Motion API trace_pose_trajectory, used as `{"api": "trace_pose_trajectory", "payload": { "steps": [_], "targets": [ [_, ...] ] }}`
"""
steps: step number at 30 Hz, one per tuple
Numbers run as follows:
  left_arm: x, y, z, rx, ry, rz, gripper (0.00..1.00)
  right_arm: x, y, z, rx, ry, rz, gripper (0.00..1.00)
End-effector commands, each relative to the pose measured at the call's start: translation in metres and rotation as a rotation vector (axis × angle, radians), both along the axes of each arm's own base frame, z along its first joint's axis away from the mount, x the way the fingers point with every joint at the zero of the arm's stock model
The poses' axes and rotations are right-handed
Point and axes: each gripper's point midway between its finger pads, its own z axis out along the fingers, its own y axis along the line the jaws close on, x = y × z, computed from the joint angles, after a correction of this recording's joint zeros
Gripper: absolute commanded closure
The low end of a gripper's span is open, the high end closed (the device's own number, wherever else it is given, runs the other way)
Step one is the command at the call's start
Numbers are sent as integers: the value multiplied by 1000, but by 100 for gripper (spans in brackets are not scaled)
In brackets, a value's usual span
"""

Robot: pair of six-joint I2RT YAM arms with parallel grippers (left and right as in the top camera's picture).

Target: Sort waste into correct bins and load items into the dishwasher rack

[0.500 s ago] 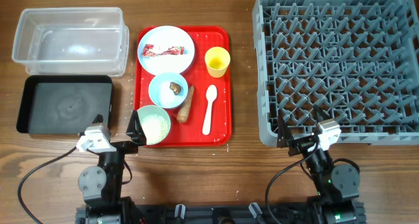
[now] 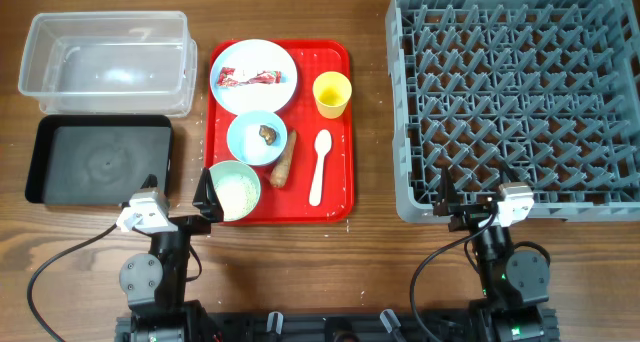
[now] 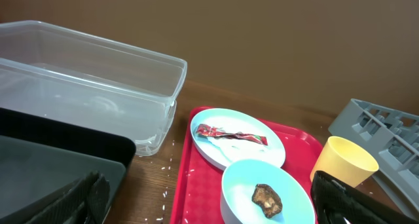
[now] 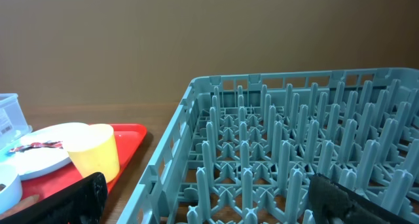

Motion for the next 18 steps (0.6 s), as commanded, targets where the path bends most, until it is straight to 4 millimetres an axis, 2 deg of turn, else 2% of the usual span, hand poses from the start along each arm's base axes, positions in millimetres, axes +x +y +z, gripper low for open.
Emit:
{"api": "trace_pose_trajectory", "payload": {
  "steps": [1, 18],
  "targets": [
    [0, 0, -2, 9, 3, 0, 0, 1, -4, 0, -2, -1, -25, 0],
    [0, 0, -2, 10, 0, 0, 0, 1, -4, 2, 2, -8, -25, 0]
  ]
}}
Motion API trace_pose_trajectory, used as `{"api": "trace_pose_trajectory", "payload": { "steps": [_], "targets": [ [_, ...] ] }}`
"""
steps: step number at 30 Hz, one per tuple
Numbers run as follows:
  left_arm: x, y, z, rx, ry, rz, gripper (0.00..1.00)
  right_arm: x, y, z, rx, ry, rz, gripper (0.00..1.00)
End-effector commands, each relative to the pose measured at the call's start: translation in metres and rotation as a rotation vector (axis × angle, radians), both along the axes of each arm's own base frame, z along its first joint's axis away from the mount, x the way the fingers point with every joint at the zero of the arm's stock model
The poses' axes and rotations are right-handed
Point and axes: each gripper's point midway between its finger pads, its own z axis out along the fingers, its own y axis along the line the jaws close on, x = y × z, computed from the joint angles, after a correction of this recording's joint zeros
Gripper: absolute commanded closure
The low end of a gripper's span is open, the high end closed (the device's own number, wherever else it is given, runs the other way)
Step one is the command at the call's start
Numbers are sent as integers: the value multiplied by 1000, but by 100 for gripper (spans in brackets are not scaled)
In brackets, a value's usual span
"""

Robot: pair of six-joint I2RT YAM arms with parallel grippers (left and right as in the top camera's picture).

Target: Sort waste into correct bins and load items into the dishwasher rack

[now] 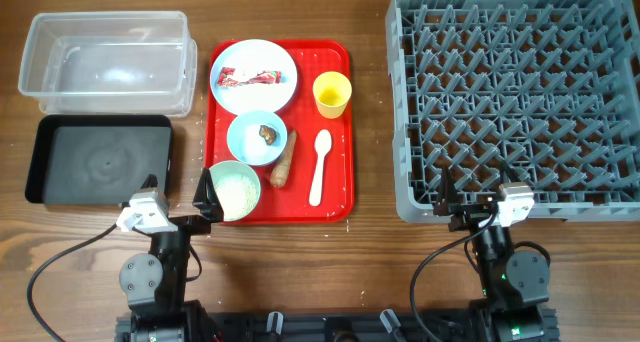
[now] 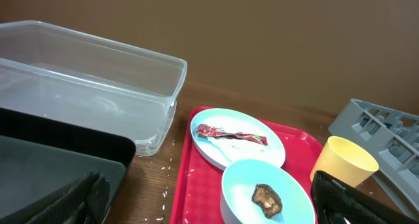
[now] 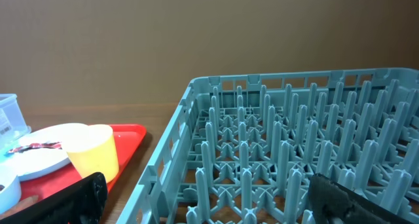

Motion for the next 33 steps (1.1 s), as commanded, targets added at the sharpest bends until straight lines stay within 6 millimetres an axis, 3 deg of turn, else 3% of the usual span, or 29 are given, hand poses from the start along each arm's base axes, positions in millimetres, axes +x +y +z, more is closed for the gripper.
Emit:
{"api": "trace_pose_trajectory", "payload": {
  "steps": [1, 6, 10, 15, 20, 23, 26, 33],
  "targets": [
    [0, 0, -2, 10, 0, 0, 0, 1, -4, 1, 1, -6, -23, 0],
    [0, 0, -2, 9, 0, -1, 0, 0, -1, 13, 8, -54, -4, 0],
    [0, -2, 14, 17, -66, -12, 0, -3, 0, 40, 21, -161, 1, 0],
    [-6, -5, 66, 42, -245, -22, 0, -11, -2, 77, -21, -270, -7, 0],
    [-16, -6, 114, 61, -320, -21, 0, -22, -4, 123, -117, -355, -30, 0],
    [-16, -7, 142, 116, -333, -20, 0, -19, -3, 143, -135, -335, -30, 0],
    [-2, -15, 166, 157, -269, -73, 0, -7, -1, 164, -144, -278, -23, 0],
    [62, -29, 180, 128, 19, -225, 0, 33, 5, 199, -174, -92, -5, 0]
  ]
}}
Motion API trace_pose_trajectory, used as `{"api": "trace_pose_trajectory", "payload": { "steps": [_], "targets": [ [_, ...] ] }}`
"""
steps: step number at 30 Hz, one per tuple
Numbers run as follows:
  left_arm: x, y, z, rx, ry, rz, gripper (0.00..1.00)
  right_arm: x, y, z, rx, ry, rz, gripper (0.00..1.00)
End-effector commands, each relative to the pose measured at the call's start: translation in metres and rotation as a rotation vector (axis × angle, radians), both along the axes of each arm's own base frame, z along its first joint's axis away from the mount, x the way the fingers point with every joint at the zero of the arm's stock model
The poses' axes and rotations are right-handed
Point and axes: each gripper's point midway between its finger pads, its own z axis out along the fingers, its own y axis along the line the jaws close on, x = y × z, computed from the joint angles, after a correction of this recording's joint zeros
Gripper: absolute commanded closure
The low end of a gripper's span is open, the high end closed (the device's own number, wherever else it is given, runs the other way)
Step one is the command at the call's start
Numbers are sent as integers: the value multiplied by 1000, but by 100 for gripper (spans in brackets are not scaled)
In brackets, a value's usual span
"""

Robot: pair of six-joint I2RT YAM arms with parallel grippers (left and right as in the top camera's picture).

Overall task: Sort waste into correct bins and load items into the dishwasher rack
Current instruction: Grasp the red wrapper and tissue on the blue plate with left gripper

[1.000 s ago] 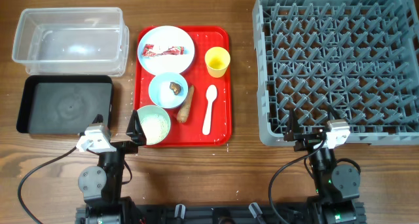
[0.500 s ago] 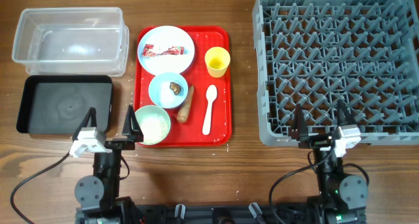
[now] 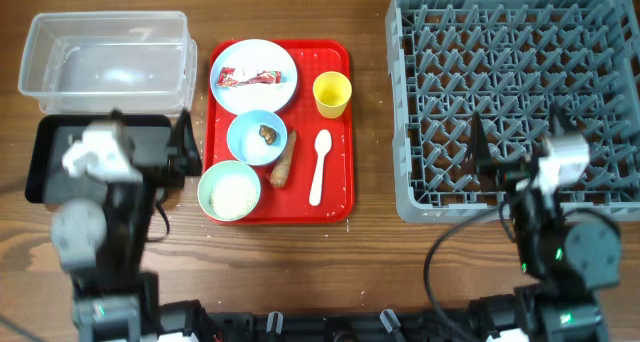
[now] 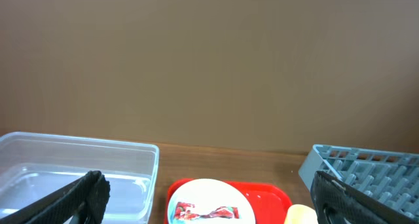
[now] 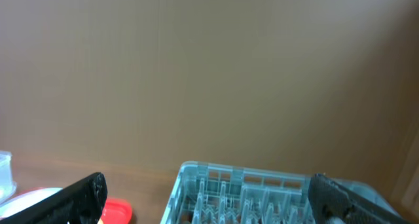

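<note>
A red tray holds a white plate with a red wrapper, a yellow cup, a blue bowl with a brown scrap, a pale green bowl, a white spoon and a brown stick-like piece. The grey dishwasher rack stands at the right with nothing in it. My left gripper hangs open and raised over the black bin. My right gripper is open and raised over the rack's near edge. Neither holds anything.
A clear plastic bin sits at the back left, behind the black bin. The left wrist view shows that clear bin, the plate and the rack's corner. Bare wood lies between tray and rack.
Both arms have risen from their low spots at the table's front edge. The left gripper is now over the black bin, the right one over the rack's near side. Nothing on the tray moved.
At both earlier moments the two arms rested low at the front edge, grippers open, the tray's items and both bins untouched. Now both arms are lifted and further back, still open and holding nothing.
</note>
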Motion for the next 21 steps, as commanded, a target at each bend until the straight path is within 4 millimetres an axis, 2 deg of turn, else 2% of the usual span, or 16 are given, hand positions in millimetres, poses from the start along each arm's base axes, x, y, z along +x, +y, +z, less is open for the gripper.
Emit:
{"api": "trace_pose_trajectory", "payload": {
  "steps": [1, 5, 8, 10, 13, 15, 17, 21],
  "targets": [
    [35, -19, 14, 49, 109, -144, 0, 18, 3, 22, -25, 83, 0, 0],
    [82, -23, 12, 38, 282, -196, 0, 41, 12, 14, -52, 264, 36, 0],
    [117, -39, -6, 116, 445, -279, 0, 57, 23, -6, -69, 418, 84, 0],
    [132, -51, -23, 188, 537, -345, 0, 65, 29, -21, -74, 500, 113, 0],
    [154, -66, -71, 317, 689, -449, 0, 78, 48, -47, -63, 592, 211, 0],
    [167, -74, -110, 323, 765, -497, 0, 87, 54, -69, -3, 676, 226, 0],
    [173, -79, -141, 311, 831, -520, 0, 89, 62, -91, 60, 767, 250, 0],
    [182, -84, -182, 305, 899, -545, 0, 93, 71, -120, 73, 867, 289, 0]
  ]
}}
